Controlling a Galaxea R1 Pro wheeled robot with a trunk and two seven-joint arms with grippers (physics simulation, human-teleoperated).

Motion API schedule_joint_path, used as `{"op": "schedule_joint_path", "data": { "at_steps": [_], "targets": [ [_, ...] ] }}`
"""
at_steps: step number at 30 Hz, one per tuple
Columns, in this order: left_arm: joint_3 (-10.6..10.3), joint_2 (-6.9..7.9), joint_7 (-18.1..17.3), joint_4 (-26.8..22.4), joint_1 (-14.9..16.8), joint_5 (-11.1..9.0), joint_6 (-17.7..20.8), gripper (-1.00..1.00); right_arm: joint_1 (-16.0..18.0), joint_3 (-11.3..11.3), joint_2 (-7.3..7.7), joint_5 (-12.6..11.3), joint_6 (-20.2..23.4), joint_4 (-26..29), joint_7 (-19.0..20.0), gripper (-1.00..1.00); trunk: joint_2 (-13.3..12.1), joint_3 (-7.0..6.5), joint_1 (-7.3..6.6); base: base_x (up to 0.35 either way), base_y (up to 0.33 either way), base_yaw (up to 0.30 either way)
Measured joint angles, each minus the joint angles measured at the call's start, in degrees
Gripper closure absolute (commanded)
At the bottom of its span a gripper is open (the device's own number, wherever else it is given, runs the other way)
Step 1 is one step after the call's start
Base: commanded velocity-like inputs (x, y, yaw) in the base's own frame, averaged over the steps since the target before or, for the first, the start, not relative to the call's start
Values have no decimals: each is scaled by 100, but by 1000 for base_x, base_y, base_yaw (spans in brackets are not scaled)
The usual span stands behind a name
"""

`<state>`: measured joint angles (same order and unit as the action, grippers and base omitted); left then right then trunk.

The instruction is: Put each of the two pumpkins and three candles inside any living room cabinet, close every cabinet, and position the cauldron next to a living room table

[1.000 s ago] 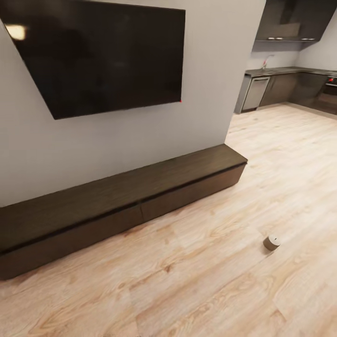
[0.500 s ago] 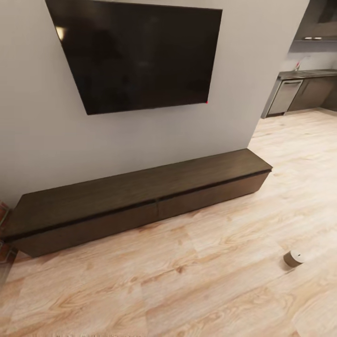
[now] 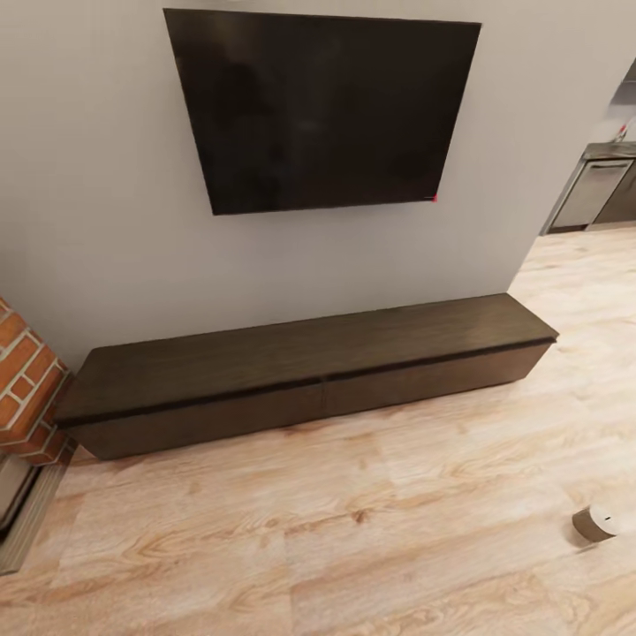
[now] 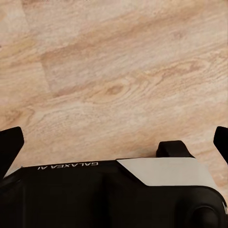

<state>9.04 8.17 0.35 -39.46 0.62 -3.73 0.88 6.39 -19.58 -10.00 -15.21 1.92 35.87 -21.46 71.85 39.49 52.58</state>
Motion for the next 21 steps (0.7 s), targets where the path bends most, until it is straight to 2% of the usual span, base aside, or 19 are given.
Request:
{"op": "schedule_joint_path", "data": {
  "at_steps": [15,21],
  "targets": [
    [-8,0,0,0,0,-4,0,-100,-6,-20,0,14,-221,-9,29,-100,0,-88,0,0,0,60],
    [-7,0,0,0,0,-5,4,-100,0,-382,0,69,-258,-23,-15,-100,0,-143,0,0,0,75]
  ]
}}
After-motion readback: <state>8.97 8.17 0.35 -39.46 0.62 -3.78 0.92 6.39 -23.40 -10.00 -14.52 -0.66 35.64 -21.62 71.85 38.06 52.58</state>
